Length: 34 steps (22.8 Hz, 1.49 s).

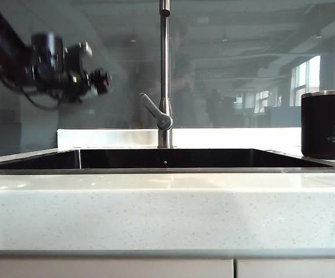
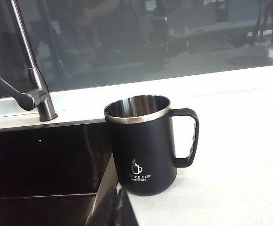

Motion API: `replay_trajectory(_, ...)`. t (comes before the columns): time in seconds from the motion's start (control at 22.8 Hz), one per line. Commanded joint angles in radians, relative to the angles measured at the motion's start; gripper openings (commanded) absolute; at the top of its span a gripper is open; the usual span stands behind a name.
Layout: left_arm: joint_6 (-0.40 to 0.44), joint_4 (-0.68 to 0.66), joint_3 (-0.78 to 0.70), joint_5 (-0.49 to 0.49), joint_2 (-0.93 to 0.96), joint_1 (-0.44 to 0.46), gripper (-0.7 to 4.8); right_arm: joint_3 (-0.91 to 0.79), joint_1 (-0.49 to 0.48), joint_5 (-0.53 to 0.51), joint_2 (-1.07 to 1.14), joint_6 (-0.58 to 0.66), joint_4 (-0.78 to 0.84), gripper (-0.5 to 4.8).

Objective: Pick up the mug next to the sink, go to the faucet to get some water, pour the water into the sink, and finally put the mug back to its place.

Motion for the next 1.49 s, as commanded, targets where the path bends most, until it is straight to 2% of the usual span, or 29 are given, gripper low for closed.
replay_trajectory(0.04,-0.003,-0.152,0.005,-0.037,-0.104,-0.003,3.05,-0.003,0.0,0.005,-0.002,-0.003,0.017,-0.06)
replay_trajectory(0.09,-0.003,-0.209,0.005,-0.039,-0.154,-0.003,3.05,-0.003,0.0,0.005,-0.002,-0.003,0.017,-0.05)
replay_trajectory(0.18,-0.003,-0.237,0.005,-0.039,-0.215,-0.003,3.04,-0.003,0.0,0.005,-0.002,-0.003,0.017,-0.05)
replay_trajectory(0.26,0.023,-0.241,0.005,-0.057,-0.267,-0.004,2.6,-0.003,0.0,0.005,-0.002,-0.003,0.017,-0.05)
replay_trajectory(0.31,0.023,-0.265,0.005,-0.03,-0.307,-0.004,1.0,-0.003,0.0,0.005,-0.002,-0.003,0.017,-0.06)
replay_trajectory(0.35,0.023,-0.278,0.005,-0.028,-0.325,-0.004,0.03,-0.003,0.0,0.005,-0.002,-0.003,0.017,-0.05)
replay_trajectory(0.39,0.024,-0.301,0.005,-0.054,-0.365,-0.005,-0.07,-0.003,0.0,0.005,-0.002,-0.003,0.017,-0.06)
replay_trajectory(0.53,0.035,-0.341,0.005,-0.082,-0.444,-0.01,-0.06,-0.003,0.0,0.005,-0.002,-0.003,0.017,-0.05)
replay_trajectory(0.61,0.072,-0.406,0.005,-0.101,-0.51,-0.009,-0.06,-0.003,0.0,0.005,-0.002,-0.003,0.017,-0.05)
replay_trajectory(0.79,0.18,-0.655,0.005,-0.26,-0.631,-0.009,-0.06,-0.003,0.0,0.005,-0.002,-0.003,0.017,-0.05)
replay_trajectory(0.83,0.226,-0.765,0.005,-0.301,-0.666,-0.009,-0.06,-0.003,0.0,0.005,-0.002,-0.003,0.017,-0.05)
replay_trajectory(0.96,0.24,-0.954,-0.052,-0.36,-0.745,-0.008,-0.06,-0.003,0.0,0.005,-0.002,-0.003,0.017,-0.05)
replay_trajectory(1.1,0.235,-0.897,-0.297,-0.441,-0.863,-0.008,-0.06,-0.003,0.0,0.005,-0.002,-0.003,0.017,-0.06)
replay_trajectory(1.27,0.2,-0.711,-0.59,-0.438,-1.005,0.026,-0.06,-0.003,0.0,0.005,-0.002,-0.003,0.017,-0.05)
replay_trajectory(1.49,0.151,-0.7,-0.846,-0.436,-1.178,0.105,-0.06,-0.003,0.0,0.005,-0.002,-0.003,0.017,-0.05)
